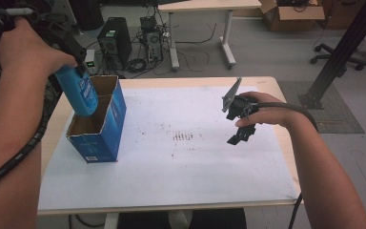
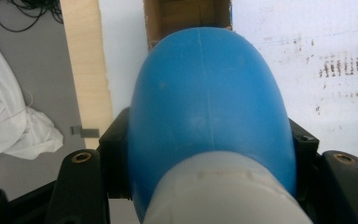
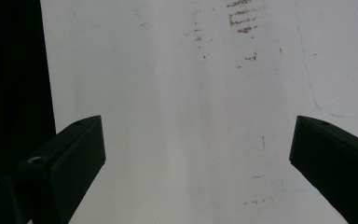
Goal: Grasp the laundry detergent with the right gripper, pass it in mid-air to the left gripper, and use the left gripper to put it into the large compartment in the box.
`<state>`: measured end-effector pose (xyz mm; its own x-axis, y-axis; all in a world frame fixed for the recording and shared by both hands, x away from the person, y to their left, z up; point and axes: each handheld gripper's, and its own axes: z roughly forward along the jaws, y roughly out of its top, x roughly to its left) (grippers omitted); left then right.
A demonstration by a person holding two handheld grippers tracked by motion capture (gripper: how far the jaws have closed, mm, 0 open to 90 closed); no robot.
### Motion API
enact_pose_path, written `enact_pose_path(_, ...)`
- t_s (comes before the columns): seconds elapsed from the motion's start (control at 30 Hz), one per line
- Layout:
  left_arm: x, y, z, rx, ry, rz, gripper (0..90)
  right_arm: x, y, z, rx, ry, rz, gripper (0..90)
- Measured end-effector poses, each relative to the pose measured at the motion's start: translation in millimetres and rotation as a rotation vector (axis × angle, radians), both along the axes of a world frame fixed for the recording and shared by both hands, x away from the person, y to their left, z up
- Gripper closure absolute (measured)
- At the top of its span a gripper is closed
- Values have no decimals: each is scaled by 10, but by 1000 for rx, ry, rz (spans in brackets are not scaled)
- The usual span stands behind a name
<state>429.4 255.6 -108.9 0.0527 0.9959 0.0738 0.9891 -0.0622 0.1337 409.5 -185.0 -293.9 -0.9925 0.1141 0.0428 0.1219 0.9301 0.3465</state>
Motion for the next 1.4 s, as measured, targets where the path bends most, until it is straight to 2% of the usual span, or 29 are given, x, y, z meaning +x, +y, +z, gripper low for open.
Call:
enact_pose_path(0.07,8,8,-48,-2,1,3,378,3,4,-4,-5,2,-4,35)
enact_pose_path(0.13,21,27,-158,-8,6,-1,378,5,8,-7,-2,0,-2,34)
enact_pose_path(0.2,22,25,-181,-10,6,4,378,3,9,-9,-4,2,1,35)
enact_pose_path(0.3,40,32,-325,-2,17,5,378,-4,11,-14,-8,-3,1,34)
enact_pose_path(0.33,49,48,-412,6,23,2,378,-17,9,-13,-6,-2,3,37)
enact_pose_path(0.4,50,51,-444,4,25,8,377,-26,2,-7,-8,-2,4,35)
enact_pose_path(0.5,55,79,-592,-2,31,10,377,-35,-10,-15,-4,0,2,36)
enact_pose_path(0.7,54,94,-739,-12,37,0,377,-44,-23,-43,-6,2,-7,35)
enact_pose_path(0.87,53,82,-918,-1,45,-10,377,-49,-21,-58,-8,2,-4,34)
enact_pose_path(1.2,50,68,-1150,20,38,-24,377,-62,-38,-82,-4,6,-8,34)
enact_pose_path(1.4,65,56,-1318,20,63,-41,377,-70,-47,-128,-7,13,-6,36)
